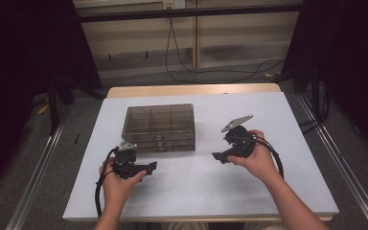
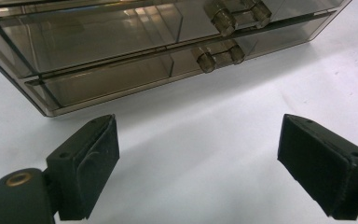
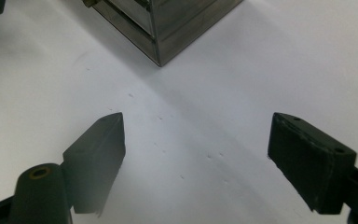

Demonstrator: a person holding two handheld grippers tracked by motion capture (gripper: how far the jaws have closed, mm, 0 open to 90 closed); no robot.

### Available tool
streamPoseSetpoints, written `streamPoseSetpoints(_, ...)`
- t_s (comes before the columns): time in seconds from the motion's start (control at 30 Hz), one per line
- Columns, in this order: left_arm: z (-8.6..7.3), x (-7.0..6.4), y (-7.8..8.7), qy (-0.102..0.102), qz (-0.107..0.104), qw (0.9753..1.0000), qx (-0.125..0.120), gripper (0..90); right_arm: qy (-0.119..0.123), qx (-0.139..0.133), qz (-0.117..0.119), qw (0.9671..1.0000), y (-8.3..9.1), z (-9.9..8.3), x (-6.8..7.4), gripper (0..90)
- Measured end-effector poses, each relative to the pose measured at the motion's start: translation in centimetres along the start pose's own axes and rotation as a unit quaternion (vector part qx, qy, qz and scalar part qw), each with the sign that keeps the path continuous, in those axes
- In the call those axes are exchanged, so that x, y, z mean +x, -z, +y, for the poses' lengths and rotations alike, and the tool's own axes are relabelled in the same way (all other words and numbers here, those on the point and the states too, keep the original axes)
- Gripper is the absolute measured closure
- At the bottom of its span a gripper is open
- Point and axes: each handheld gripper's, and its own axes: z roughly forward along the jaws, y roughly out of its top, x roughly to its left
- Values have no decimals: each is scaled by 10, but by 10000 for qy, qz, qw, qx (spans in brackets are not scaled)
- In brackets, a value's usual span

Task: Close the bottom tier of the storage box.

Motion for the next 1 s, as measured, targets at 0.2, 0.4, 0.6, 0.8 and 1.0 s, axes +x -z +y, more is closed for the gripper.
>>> streamPoseSetpoints(0.2, -2, 1, 2, -16, -4, 10000, -11, 124, -25, 45, -1, 10000, -3, -5, -1, 165)
streamPoseSetpoints(0.4, -4, 1, 3, -1, 13, 10000, 0, 123, -3, 38, -9, 10000, -4, -9, -2, 163)
streamPoseSetpoints(0.6, -6, 2, 4, -20, -25, 10000, 29, 119, -72, 110, -16, 9999, -9, -16, -4, 135)
streamPoseSetpoints(0.8, -8, 1, 4, -13, -37, 10000, 12, 114, -135, 121, -52, 9998, -10, -21, -6, 122)
streamPoseSetpoints(1.0, -8, 1, 5, -102, -47, 9999, 20, 108, -152, 87, -86, 9998, -9, -26, -8, 108)
